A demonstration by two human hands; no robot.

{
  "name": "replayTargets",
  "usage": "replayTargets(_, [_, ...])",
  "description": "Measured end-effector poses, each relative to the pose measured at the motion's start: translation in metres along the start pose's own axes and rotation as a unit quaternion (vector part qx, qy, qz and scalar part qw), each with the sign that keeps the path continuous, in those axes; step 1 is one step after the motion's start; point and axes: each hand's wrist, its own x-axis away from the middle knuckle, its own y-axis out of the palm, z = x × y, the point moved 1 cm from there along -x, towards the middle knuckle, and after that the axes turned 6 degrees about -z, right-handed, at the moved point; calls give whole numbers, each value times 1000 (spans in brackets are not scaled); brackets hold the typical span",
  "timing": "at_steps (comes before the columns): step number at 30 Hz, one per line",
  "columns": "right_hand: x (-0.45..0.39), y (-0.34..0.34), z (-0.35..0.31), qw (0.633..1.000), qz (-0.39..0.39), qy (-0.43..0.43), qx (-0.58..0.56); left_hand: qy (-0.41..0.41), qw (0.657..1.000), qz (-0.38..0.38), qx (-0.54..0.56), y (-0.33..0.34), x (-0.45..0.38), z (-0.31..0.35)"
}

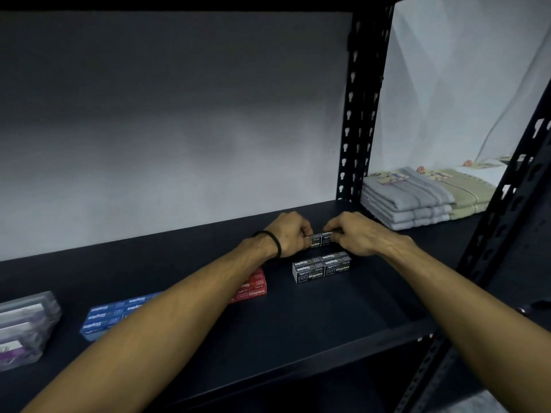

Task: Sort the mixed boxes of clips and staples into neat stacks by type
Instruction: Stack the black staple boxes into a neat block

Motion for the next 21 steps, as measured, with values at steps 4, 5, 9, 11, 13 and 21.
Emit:
replayTargets(4, [1,1,-3,1000,-19,-2,-9,-3,1000,-2,8,-1,6,-3])
replayTargets(5, [1,1,-4,1000,-23,-1,-12,-2,1000,-5,12,-1,8,-4])
replayTargets(9, [3,0,-12,999,-42,3,-21,-1,1000,-25,17,-3,20,-6])
replayTargets(11, [5,0,-15,999,-45,3,-19,-3,999,-30,20,-4,26,-6])
replayTargets(13, [7,0,-17,999,-43,3,-20,-10,999,-38,26,-5,31,-4])
replayTargets(21, [16,-1,-21,998,-55,11,-22,-30,996,-78,43,-5,39,-1])
